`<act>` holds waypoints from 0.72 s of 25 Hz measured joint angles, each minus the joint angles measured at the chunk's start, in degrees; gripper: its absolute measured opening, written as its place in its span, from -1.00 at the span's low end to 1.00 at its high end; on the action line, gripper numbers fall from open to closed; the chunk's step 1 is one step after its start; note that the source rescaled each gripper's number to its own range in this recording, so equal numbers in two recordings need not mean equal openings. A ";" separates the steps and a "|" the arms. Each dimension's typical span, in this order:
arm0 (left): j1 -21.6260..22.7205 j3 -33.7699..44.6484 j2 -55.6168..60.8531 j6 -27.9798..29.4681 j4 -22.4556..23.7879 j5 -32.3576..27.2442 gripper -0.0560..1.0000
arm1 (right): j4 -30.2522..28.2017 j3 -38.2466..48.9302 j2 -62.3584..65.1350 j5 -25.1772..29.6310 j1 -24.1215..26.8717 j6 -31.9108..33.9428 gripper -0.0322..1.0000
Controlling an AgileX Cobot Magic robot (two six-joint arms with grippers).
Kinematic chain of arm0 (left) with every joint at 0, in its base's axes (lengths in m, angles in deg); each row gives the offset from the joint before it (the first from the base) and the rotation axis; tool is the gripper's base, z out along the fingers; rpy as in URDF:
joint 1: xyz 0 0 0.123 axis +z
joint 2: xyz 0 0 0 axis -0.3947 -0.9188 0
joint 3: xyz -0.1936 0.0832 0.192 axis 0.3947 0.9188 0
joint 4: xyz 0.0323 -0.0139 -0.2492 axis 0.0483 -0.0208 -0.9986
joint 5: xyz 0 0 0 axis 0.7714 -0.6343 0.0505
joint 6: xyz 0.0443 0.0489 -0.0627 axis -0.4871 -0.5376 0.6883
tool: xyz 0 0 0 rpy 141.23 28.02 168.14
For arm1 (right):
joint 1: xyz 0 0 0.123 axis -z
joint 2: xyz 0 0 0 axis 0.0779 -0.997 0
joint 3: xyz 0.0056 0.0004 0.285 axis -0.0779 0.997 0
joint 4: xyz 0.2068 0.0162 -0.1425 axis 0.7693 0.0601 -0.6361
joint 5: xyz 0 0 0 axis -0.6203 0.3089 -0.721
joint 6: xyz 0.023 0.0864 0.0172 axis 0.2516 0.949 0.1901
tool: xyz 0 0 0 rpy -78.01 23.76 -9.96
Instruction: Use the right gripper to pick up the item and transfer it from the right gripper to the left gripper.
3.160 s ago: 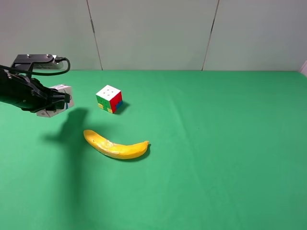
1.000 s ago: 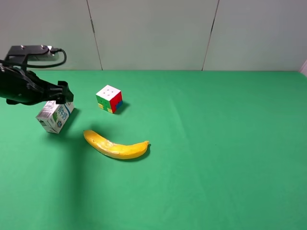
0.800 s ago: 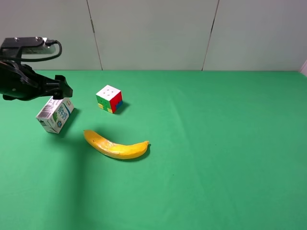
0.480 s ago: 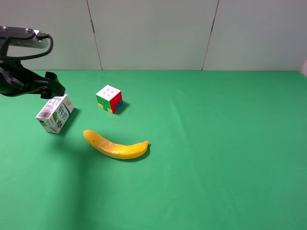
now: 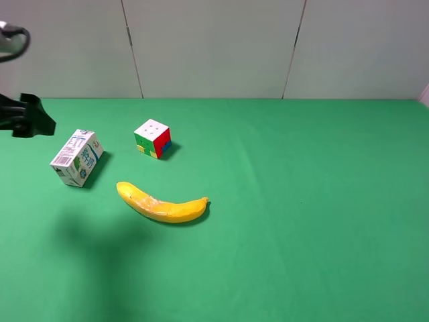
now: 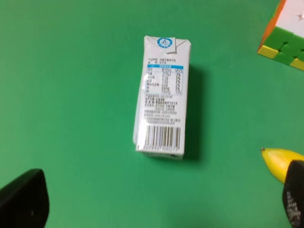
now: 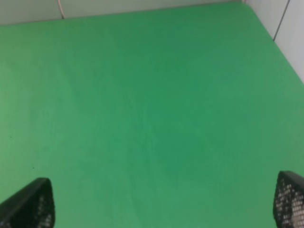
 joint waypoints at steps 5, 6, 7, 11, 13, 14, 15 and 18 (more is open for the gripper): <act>0.00 0.00 9.13 0.00 0.05 -7.62 0.92 | 0.00 0.00 0.00 0.00 0.00 0.00 1.00; 0.00 0.00 11.07 0.08 0.05 -9.23 0.92 | 0.00 0.00 0.00 0.00 0.00 0.00 1.00; 0.00 0.00 13.03 0.12 0.05 -10.50 0.91 | 0.00 0.00 0.00 0.00 0.00 0.00 1.00; 0.00 -0.04 20.58 0.15 0.05 -15.96 0.92 | 0.00 0.00 0.00 0.00 0.00 0.00 1.00; 0.00 -0.04 24.01 0.15 0.05 -18.91 0.92 | 0.00 0.00 0.00 0.00 0.00 0.00 1.00; 0.00 -0.04 25.75 0.20 0.05 -20.19 0.92 | 0.00 0.00 0.00 0.00 0.00 0.00 1.00; 0.00 -0.04 27.38 0.20 0.05 -21.81 0.92 | 0.00 0.00 0.00 0.00 0.00 0.00 1.00; 0.00 -0.04 31.93 0.20 -0.17 -26.21 0.92 | 0.00 0.00 0.00 -0.07 0.00 0.00 1.00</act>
